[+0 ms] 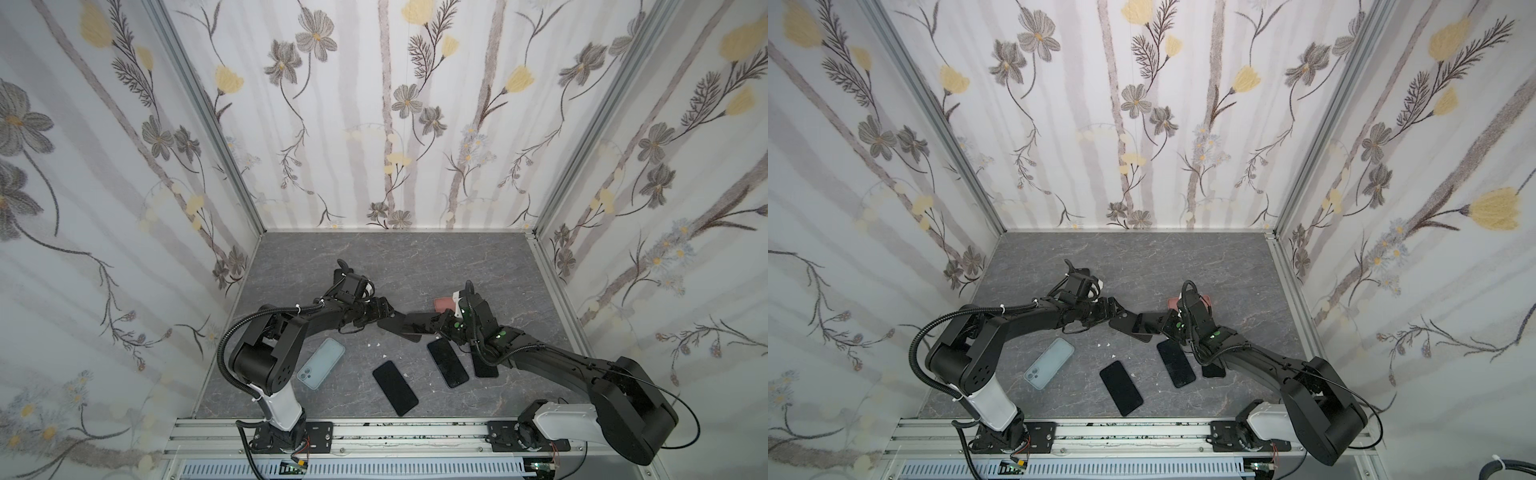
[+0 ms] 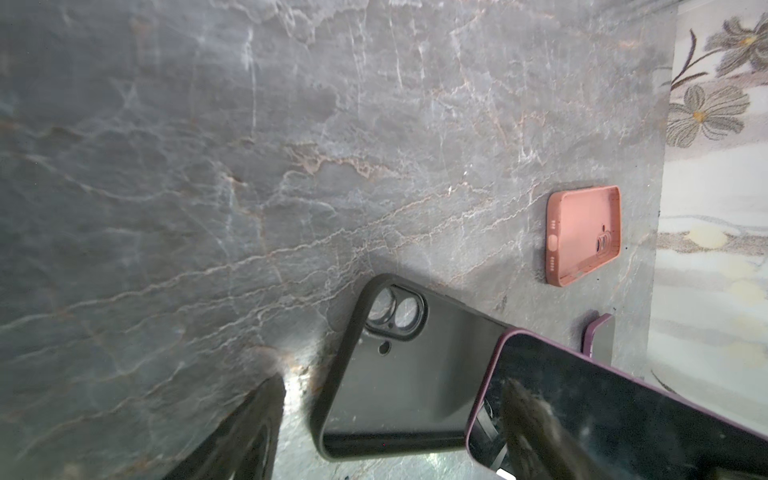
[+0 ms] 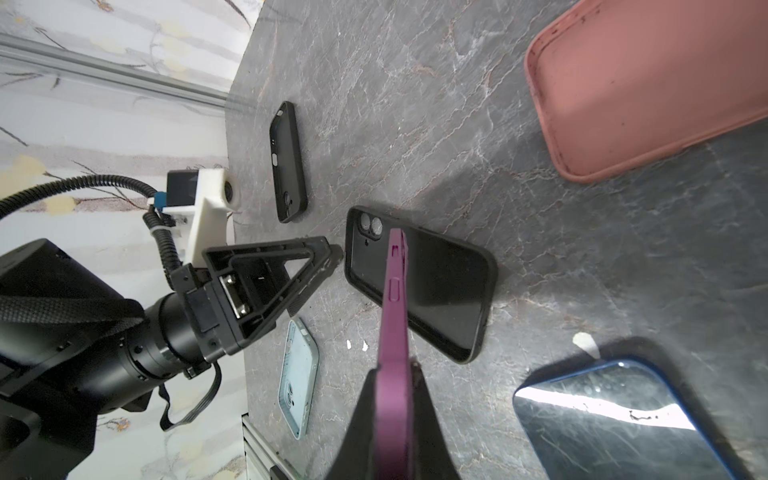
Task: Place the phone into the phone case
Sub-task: 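Lower the purple phone into the black case held by the left gripper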
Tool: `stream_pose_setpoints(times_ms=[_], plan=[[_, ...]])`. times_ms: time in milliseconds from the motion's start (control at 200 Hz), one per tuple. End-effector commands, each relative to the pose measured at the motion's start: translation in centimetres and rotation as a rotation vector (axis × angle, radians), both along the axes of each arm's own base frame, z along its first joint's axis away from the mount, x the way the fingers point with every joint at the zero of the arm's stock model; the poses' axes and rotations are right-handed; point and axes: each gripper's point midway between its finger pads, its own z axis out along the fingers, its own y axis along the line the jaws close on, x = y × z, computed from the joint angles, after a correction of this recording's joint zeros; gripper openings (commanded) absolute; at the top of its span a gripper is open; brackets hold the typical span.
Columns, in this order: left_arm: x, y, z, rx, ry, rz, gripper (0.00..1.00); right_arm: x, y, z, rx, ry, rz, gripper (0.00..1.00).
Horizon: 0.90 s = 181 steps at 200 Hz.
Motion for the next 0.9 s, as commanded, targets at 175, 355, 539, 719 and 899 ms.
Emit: stream_pose_setpoints(times_ms=[175,355,539,719,899], plan=[[-2.6,-0.7,-1.0,-0.006,0.036,-0.041,0.82,0.6,0.7,0.0,0.078,0.014,0.047,0.0],[-4.8,-0.4,-1.7,-0.002,0.064,-0.032,0.82,0.8,1.7,-0.8,0.091,0.036,0.109,0.0],[-5.5,0.6,-1.5,0.018,0.044,-0.004,0.82,1.3,3.7,-0.7,0.09,0.041,0.224,0.0],[-3.9,2.4,-1.8,0.04,0.036,0.08,0.81,1.0,4.8,-1.4,0.1,0.07,0.317,0.0],[-3.3,2.0,-2.0,0.003,0.051,0.089,0.78,1.4,6.0,-1.9,0.114,0.083,0.379,0.0]])
